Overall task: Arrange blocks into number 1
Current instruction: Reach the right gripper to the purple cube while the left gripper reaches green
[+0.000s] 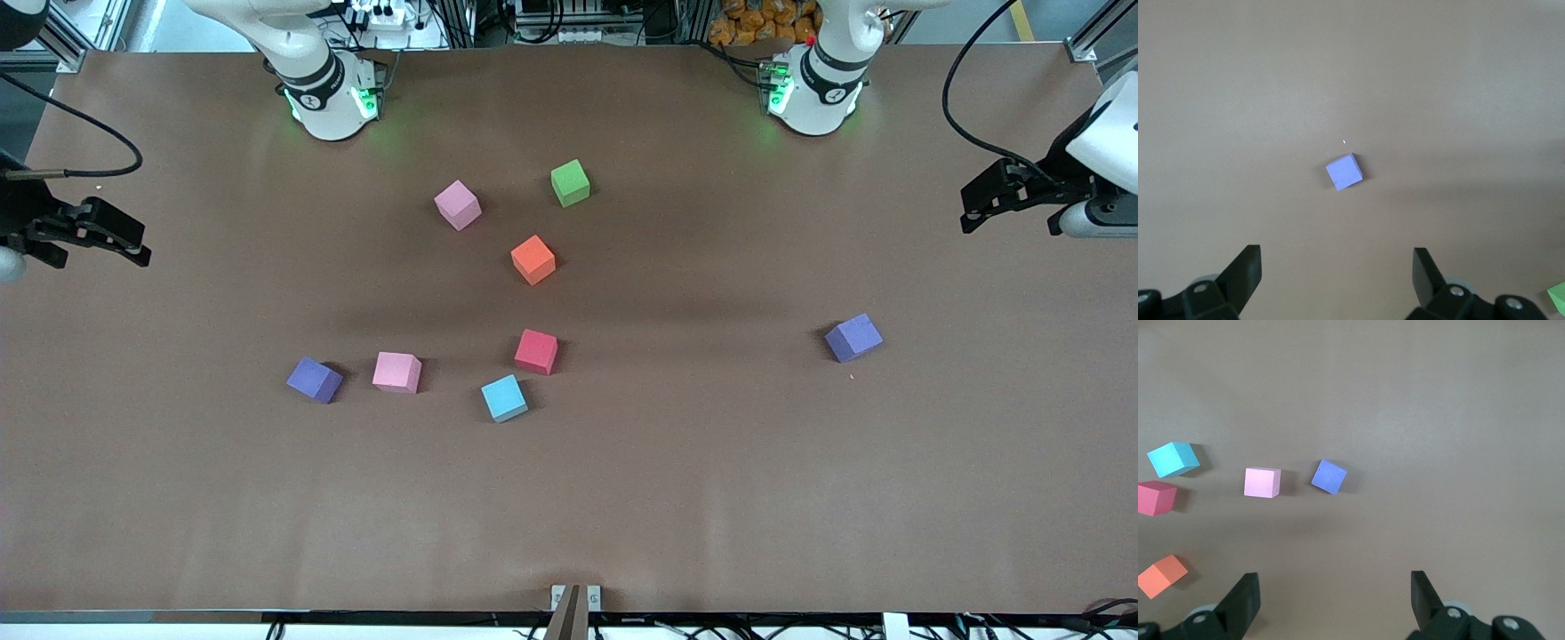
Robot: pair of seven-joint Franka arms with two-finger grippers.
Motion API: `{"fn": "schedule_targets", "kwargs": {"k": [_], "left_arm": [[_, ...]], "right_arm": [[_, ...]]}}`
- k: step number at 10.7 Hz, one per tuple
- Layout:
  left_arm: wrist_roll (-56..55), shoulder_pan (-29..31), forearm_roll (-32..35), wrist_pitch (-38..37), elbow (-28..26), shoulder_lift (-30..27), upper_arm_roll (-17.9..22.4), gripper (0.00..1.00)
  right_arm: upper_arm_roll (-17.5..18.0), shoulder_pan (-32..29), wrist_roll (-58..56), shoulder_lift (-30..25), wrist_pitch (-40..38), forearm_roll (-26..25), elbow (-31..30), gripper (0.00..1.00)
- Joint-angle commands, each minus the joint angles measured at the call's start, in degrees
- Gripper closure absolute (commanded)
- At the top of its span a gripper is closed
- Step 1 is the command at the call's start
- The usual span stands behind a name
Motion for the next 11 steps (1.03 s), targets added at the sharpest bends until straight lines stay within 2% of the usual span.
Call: {"fn": "schedule_targets", "kwargs": {"k": [1, 3, 5, 7, 9, 10, 11], "left_arm": [[-0.68, -0.45, -1.12, -1.28, 0.45, -0.23, 0.13, 0.00], [-0.59, -1.14, -1.55, -1.19, 0.18, 0.73, -1.18, 0.00], [-3.56, -5.61, -5.49, -0.50, -0.17, 4.23, -2.93, 0.00], [-13.89, -10.35, -8.06, 3.27, -1.74, 7.75, -6.09, 0.00], [-26.81, -12.74, -8.24, 8.71, -6.21, 10.04, -12.05, 0.00], [-32.27, -14.58, -8.93, 13.70, -10.67, 10.05, -14.26, 0.00], [-38.67, -18.25, -9.98, 19.49, -15.15, 10.49, -14.63, 0.00]], "right_arm": [[0.52, -0.64, -0.21, 0.72, -0.99, 0.25, 1.58, 0.00], [0.52, -0.56, -0.12, 0.72, -0.99, 0.25, 1.49, 0.00], [0.52, -0.65, -0.03, 1.24, -1.08, 0.25, 1.31, 0.00], [0.52, 0.05, 4.33, 4.74, -0.47, 1.04, 1.14, 0.00], [0.61, 2.34, 12.06, 8.69, 1.80, 3.14, 0.79, 0.00], [0.52, 2.34, 14.88, 9.84, 4.87, 7.59, -1.56, 0.00], [0.52, 2.26, 16.04, 10.38, 7.77, 9.99, -4.89, 0.00]]}}
